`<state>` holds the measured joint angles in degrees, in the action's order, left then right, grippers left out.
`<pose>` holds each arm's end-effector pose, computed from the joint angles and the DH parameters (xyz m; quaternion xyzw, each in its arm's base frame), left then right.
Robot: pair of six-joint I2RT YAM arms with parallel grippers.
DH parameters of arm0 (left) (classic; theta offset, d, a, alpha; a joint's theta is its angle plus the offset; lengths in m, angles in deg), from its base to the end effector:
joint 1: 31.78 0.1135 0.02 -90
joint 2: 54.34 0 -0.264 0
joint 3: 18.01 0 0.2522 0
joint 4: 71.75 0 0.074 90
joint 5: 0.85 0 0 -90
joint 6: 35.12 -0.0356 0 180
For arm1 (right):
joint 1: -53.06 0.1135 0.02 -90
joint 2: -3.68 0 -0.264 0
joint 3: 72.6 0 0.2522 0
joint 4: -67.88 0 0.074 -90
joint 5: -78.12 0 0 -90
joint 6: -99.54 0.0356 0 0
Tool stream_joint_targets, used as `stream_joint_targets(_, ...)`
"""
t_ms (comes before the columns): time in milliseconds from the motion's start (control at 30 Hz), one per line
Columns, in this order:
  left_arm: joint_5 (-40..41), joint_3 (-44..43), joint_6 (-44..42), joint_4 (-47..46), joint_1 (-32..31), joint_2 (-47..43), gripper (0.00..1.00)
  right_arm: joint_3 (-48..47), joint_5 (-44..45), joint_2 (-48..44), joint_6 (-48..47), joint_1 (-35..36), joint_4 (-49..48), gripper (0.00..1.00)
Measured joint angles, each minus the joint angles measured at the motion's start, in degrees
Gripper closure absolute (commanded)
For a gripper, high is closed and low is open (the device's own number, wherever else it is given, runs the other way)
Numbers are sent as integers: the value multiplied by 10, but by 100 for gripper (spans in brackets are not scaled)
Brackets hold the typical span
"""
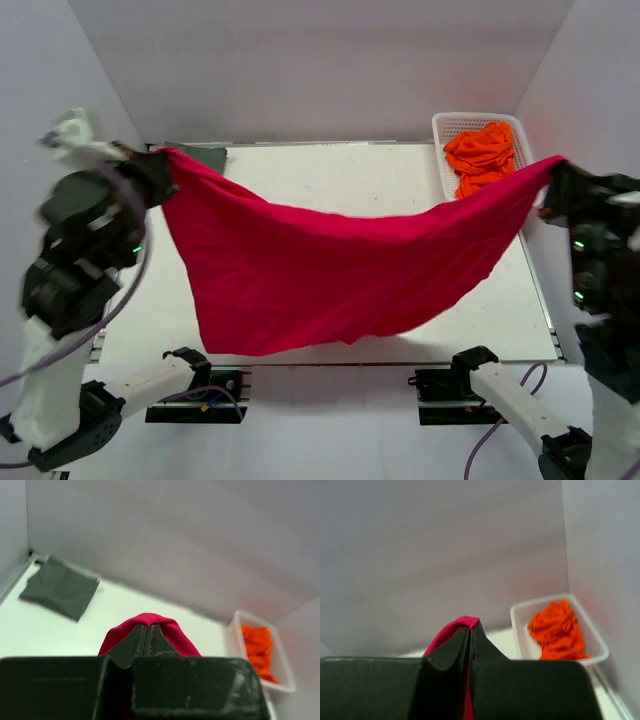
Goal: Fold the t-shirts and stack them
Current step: Flatten out the tshirt
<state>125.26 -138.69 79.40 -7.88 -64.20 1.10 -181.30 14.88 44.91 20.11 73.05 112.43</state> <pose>0.0776 -0.0244 0.5624 -0.1755 0.6779 -0.1340 0.7012 0.0201 -0.0098 0.5616 0.1481 0.5515 0.0904 0.8159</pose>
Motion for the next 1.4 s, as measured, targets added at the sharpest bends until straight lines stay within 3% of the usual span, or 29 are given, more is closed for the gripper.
stream_joint_targets(200, 9, 158, 56, -13, 11, 109, 100, 169, -8, 55, 51, 0, -43, 100)
stream_joint_targets(400, -45, 316, 94, -57, 55, 307, 100, 350, -17, 195, 110, -1, -90, 100)
stream_joint_targets(533, -91, 314, 102, -88, 97, 457, 100, 385, -25, 324, 129, -7, -100, 100)
stream_joint_targets(667, -122, 238, 99, -110, 126, 580, 96, 349, -31, 439, 132, -18, -118, 100)
stream_joint_targets(700, -125, 225, 98, -115, 129, 593, 86, 334, -32, 463, 132, -20, -120, 100)
stream_joint_targets(767, -134, 184, 92, -115, 135, 626, 32, 303, -37, 510, 132, -25, -127, 100)
stream_joint_targets(800, -139, 167, 88, -115, 139, 636, 13, 292, -38, 526, 132, -27, -128, 100)
stream_joint_targets(833, -144, 151, 86, -112, 142, 645, 0, 278, -41, 542, 132, -30, -129, 100)
stream_joint_targets(1067, -158, 134, 86, -88, 157, 636, 0, 237, -45, 602, 135, -39, -124, 100)
stream_joint_targets(1400, -222, 396, 134, -71, 166, 411, 2, 236, -50, 607, 135, -46, -111, 100)
